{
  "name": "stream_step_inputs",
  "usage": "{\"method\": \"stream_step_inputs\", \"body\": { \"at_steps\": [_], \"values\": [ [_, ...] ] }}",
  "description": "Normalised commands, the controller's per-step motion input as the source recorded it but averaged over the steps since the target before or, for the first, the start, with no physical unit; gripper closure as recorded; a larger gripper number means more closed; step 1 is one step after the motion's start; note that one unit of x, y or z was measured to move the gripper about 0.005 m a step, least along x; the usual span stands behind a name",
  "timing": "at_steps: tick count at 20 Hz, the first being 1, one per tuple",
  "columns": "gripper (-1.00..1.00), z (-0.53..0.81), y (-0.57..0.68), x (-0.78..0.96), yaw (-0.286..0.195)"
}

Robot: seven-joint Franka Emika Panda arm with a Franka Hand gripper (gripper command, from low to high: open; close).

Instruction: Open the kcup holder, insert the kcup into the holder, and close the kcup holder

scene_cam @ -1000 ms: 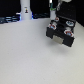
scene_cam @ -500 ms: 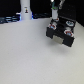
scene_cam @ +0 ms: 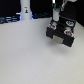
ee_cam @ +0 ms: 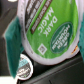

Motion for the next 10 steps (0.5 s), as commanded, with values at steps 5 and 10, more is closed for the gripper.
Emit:
{"method": "stream_step_inputs", "body": {
  "at_steps": [5,10],
  "values": [
    [1.0,0.26,0.47,0.63,-0.024],
    [1.0,0.09,0.38,0.4,-0.017]
  ]
}}
